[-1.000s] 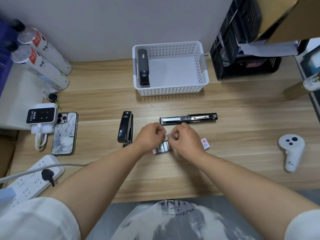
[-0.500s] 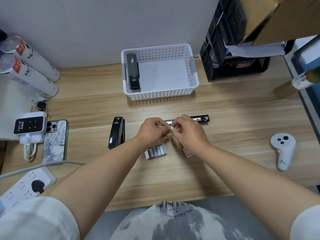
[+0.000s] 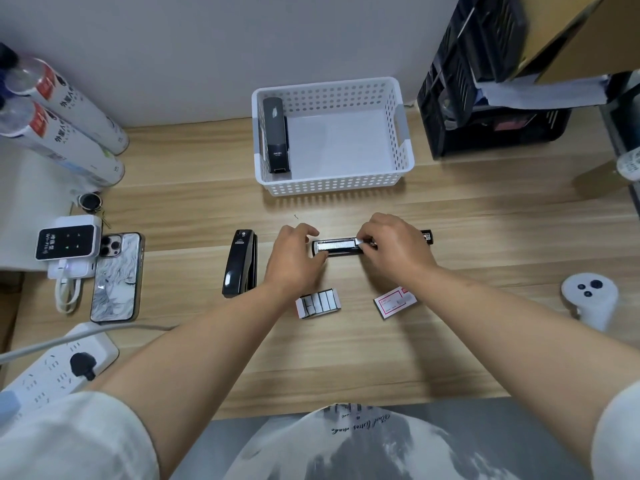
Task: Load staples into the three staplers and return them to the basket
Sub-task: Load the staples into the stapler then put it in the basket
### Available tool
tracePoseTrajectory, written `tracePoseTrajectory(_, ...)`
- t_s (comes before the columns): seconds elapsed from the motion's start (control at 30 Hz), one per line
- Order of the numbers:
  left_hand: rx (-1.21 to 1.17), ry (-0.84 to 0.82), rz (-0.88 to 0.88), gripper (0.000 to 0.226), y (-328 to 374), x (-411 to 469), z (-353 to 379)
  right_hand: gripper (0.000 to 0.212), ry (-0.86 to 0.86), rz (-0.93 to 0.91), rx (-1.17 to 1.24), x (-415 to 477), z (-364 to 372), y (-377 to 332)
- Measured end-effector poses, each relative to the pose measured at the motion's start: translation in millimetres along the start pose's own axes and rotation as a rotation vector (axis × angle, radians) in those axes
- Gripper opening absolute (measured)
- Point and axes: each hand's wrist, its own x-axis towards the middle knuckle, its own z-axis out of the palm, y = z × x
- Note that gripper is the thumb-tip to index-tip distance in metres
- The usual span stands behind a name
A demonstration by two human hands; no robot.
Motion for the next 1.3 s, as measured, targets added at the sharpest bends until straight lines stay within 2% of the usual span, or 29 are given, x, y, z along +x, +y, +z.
tracePoseTrajectory(0.3,0.018,-0.043,0.018,0.026,-1.5,-0.2,-0.5,0.005,0.006,-0.028,0.004,-1.2,1.8,1.6)
tracePoseTrajectory(0.53,0.016,-0.048,0.023,0.025,-0.9,-0.4,-0.1,0.007,-0.007,-0.013,0.010,0.3,2.8,2.1)
tracePoseTrajectory(0.63,0.014,-0.053,0.021,0.027,-1.1,-0.7,-0.5,0.019,0.019,0.004,0.043,-5.4,3.4,3.1)
tracePoseTrajectory(0.77,0.014,-0.062,0.021,0.028,-0.6,-0.5,-1.3,0.011,0.097,0.025,0.105,-15.8,3.3,7.2)
tracePoseTrajectory(0.93,0.024,-0.073,0.011,0.029,1.0,-1.2,-1.6,0.018,0.110,-0.005,0.129,-24.7,8.2,6.2)
tracePoseTrajectory(1.3,0.069,-0.055,0.016,0.031,2.0,-0.4,1.1,0.016,0.112,-0.051,0.079,-25.7,12.8,1.6)
